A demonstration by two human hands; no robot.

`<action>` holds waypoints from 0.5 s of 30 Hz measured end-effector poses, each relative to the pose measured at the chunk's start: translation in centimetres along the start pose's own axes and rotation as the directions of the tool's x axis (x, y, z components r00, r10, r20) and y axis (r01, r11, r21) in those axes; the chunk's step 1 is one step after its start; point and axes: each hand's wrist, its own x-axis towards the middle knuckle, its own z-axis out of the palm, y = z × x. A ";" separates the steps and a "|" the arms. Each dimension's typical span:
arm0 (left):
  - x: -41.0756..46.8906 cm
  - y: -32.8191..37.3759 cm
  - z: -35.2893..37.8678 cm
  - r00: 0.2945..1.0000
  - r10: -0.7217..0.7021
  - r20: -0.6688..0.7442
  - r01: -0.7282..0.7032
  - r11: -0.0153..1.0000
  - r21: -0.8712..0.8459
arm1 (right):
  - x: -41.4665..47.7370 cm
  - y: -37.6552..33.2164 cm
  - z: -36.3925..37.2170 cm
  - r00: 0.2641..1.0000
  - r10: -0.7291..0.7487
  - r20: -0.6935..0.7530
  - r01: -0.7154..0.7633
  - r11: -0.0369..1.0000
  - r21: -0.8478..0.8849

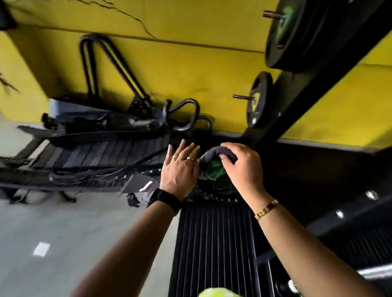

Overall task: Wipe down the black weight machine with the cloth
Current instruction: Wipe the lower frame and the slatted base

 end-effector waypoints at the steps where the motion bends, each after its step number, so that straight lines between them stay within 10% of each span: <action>1: 0.7 0.4 0.9 0.999 0.038 0.012 -0.037 0.999 -0.037 | 0.0 0.7 -0.5 0.999 0.026 -0.022 -0.026 0.999 -0.030; 15: 12.6 5.0 10.6 0.927 0.339 0.159 -0.289 0.918 -0.273 | 2.6 10.8 -2.6 0.919 0.282 -0.276 -0.353 0.899 -0.258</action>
